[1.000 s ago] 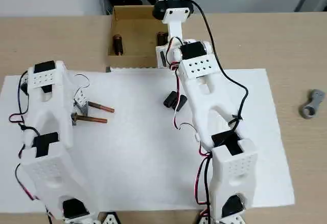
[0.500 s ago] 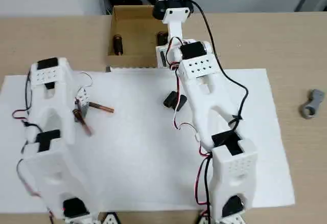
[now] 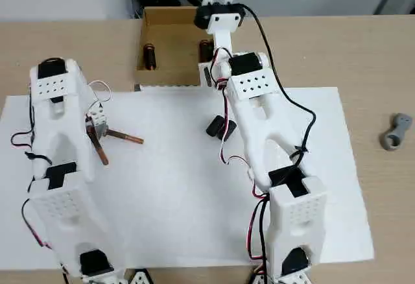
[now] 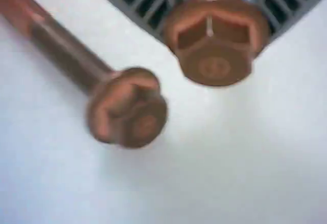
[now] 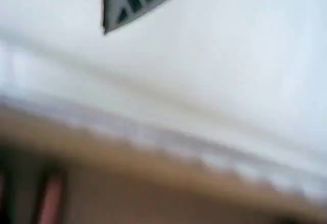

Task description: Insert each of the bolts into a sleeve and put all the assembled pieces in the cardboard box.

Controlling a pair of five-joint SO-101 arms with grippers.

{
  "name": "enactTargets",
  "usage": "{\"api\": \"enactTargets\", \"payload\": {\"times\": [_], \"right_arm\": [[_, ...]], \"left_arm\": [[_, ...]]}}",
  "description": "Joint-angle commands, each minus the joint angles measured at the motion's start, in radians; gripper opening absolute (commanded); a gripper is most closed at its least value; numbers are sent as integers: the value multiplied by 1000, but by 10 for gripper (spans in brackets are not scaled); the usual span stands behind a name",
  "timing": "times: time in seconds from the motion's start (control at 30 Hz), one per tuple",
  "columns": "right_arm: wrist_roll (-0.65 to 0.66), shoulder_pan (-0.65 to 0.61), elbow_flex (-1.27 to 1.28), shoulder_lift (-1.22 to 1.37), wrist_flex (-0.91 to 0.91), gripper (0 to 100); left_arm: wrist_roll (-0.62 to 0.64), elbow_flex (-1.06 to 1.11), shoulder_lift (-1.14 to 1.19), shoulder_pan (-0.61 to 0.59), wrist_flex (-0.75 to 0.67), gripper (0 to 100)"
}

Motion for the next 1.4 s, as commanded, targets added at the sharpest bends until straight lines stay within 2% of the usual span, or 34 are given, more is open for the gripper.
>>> {"api": "enactTargets", "payload": {"times": [0.0, 0.27, 0.43, 0.67, 0.83, 1.1, 1.37], "right_arm": [[-60, 4, -48, -87, 94, 177], [-362, -4, -49, -87, 278, 177], [-456, -7, -49, -87, 320, 177], [-574, -21, -48, -76, 318, 177], [-615, -16, -48, -59, 318, 177], [-614, -16, -48, 61, 334, 177], [-614, -16, -48, 120, 334, 177]], "left_arm": [[-31, -97, -51, 2, 28, 5], [-167, -130, -321, 48, 23, 5], [-216, -130, -427, 57, 23, 5], [-222, -128, -512, 52, 26, 5], [-222, -124, -551, 52, 28, 5], [-226, 18, -621, 52, 21, 5], [-273, 27, -669, 52, 21, 5]]}}
